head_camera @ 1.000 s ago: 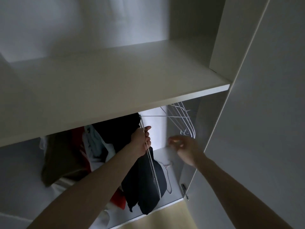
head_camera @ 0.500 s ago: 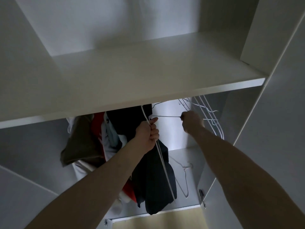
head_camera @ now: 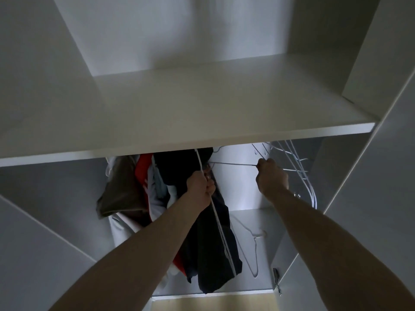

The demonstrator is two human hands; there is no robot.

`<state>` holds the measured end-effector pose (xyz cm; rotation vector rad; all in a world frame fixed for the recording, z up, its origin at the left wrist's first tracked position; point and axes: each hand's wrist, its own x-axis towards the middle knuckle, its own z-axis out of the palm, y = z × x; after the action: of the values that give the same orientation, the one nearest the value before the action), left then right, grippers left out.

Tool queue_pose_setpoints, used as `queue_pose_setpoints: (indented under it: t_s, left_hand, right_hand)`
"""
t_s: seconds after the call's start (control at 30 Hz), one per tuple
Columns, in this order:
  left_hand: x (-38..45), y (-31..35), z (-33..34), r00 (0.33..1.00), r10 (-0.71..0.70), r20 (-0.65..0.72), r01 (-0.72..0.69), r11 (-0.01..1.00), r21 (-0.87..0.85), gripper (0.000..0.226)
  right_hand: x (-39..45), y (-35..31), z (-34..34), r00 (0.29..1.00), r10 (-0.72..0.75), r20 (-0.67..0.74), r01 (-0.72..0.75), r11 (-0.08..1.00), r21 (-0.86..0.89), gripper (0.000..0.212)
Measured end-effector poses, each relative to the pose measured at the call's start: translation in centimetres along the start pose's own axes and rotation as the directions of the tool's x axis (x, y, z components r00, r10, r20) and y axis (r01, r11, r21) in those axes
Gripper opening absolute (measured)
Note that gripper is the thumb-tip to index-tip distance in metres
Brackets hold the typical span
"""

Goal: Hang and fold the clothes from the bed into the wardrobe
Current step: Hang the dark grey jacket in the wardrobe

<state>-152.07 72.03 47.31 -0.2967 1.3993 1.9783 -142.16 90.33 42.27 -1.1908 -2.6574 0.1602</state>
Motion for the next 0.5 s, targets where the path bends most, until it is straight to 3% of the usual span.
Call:
queue_pose_setpoints:
  t_s: [0.17, 0.33, 0.5]
  left_hand:
    - [-0.9, 0.3, -2.2, 1.0, -0.02, 0.012, 0.02, 1.0, 0.009, 0.035]
    - [-1.3, 1.3, -3.2, 0.999, -0.05, 0.011, 0.05, 0.999, 0.01, 0.036]
    - [-3.6, 0.8, -4.2, 0.984, -0.155, 0.083, 0.146, 0.984, 0.105, 0.031]
  right_hand:
    - [0.3, 0.1, -0.3, 1.0, -0.023, -0.007, 0.023, 0.998, -0.053, 0.033]
    - [0.7, 0.1, -1.5, 0.987, -0.129, 0.096, 0.151, 0.95, -0.273, 0.028]
    - [1.7, -0.9, -2.9, 0.99, -0.03, 0.14, 0.074, 0.942, -0.327, 0.033]
